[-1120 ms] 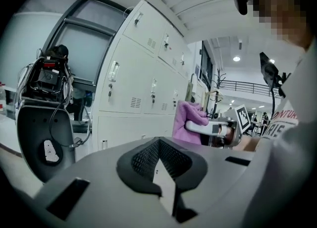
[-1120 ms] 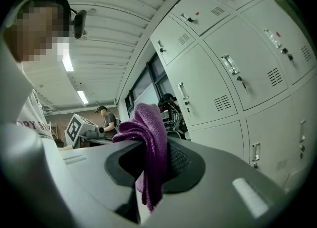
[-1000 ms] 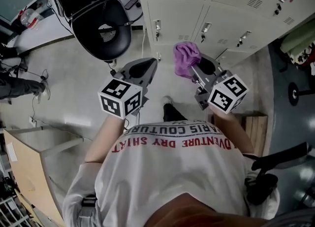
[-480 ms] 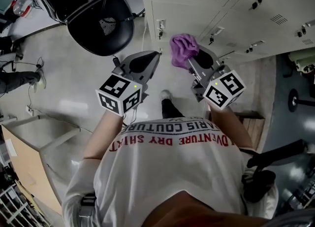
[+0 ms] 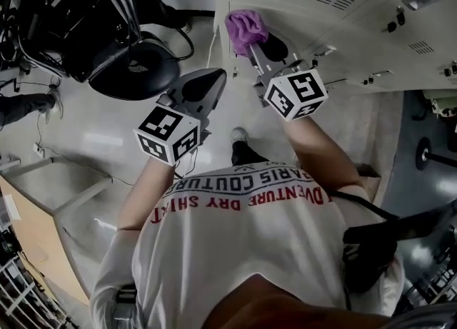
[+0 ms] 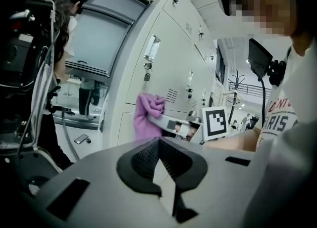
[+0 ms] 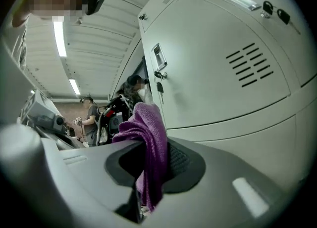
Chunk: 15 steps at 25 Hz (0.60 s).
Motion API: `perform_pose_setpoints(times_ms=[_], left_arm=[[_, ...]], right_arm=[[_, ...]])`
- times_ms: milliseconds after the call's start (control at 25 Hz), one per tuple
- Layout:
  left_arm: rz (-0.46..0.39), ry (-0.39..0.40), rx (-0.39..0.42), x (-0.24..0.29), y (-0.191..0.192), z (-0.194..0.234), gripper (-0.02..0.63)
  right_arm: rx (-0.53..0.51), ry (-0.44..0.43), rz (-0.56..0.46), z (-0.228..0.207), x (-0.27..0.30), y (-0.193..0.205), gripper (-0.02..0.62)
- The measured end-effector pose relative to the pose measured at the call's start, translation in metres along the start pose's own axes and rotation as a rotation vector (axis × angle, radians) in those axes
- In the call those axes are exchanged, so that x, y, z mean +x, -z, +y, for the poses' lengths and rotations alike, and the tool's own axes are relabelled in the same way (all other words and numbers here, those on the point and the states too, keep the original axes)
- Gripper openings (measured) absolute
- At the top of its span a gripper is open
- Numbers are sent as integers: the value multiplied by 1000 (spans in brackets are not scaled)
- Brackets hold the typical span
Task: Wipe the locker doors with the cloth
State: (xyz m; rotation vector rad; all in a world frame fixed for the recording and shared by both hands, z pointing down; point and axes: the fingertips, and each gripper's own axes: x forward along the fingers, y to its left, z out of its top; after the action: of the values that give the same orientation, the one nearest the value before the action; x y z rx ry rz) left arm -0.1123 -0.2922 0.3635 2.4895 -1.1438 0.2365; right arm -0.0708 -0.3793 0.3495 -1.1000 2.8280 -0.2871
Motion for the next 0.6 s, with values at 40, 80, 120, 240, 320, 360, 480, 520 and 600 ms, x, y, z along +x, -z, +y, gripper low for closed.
perform_pose_setpoints(times_ms=[40,80,120,240,320,360,480,520,600], left_arm=[[1,-16,-2,2,2,4,-2],[0,-33,-3,3,3,9,-2],[-2,-46,-5,4,5,13,-1],[-5,-48,-19,10,12,21,-2],[2,-43,-27,14,17,22,-2],[7,-43,-30,15,19,23,-2],[27,-49,-12,16,21,24,0],[31,-49,1,16,20,24,-2],[28,-44,11,16,18,25,-1]], right_arm=[[-15,7,7,-4,8,9,49],[-23,13,17,-8,16,19,49],[-22,19,25,-11,22,28,49],[-4,47,27,-22,40,46,49],[-9,72,31,-28,50,55,49],[-10,82,36,-30,55,60,49],[14,108,32,-37,65,66,49],[17,117,26,-39,68,66,49],[2,136,23,-44,71,65,49]])
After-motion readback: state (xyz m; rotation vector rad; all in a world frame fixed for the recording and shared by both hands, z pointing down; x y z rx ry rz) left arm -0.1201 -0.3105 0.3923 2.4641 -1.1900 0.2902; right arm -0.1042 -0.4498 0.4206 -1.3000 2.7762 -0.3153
